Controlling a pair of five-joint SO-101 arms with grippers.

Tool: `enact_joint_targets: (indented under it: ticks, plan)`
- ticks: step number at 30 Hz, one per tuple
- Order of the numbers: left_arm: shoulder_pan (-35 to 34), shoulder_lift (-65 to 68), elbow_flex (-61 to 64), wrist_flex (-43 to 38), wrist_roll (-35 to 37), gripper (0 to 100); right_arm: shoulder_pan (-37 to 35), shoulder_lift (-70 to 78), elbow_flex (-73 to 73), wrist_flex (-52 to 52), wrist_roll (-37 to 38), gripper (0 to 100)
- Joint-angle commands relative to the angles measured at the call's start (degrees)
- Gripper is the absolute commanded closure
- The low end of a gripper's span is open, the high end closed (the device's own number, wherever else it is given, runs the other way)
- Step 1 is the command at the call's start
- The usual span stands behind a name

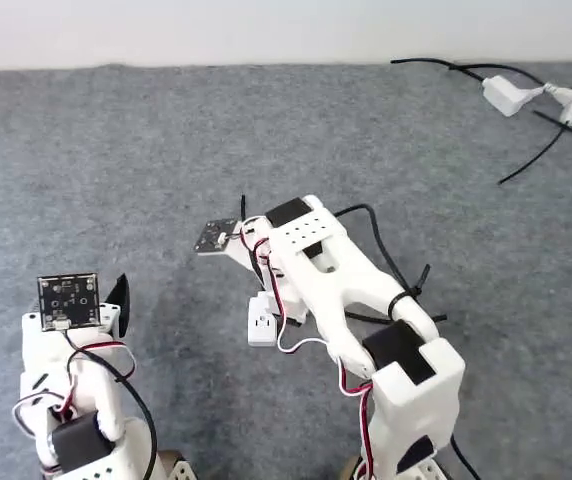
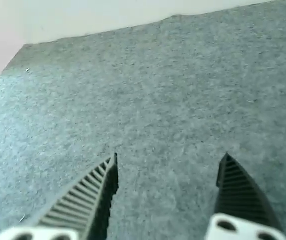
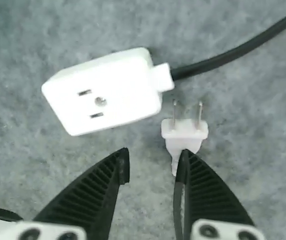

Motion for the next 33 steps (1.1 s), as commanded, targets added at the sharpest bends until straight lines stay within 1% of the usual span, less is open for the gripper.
enact_joint_targets:
  ticks: [1, 6, 11, 14, 23, 33]
  plan:
    - [-0.26, -0.70, -0.57, -0.62, -0.79, 69, 0.40, -0.40, -2.73, 1.01, 0.97, 81.6]
    - [-0.26, -0.70, -0.57, -0.62, -0.79, 69, 2.24, -0.84, -3.08, -0.57, 0.97, 81.6]
    - [-0.26, -0.70, -0.57, -0.62, -0.79, 69, 6.55, -0.40, -9.05, 3.65, 1.67, 81.6]
    - [-0.26, -0.70, -0.57, -0.62, -0.88, 69, 7.52, -0.48, -9.76, 4.70, 3.16, 81.6]
    - [-0.35, -0.70, -0.48, -0.62, -0.88, 69, 6.29, 0.57, -5.98, 5.23, 2.02, 81.6]
    - [-0.35, -0.70, -0.48, -0.62, -1.58, 69, -0.22, 0.22, -2.11, 5.14, -1.85, 81.6]
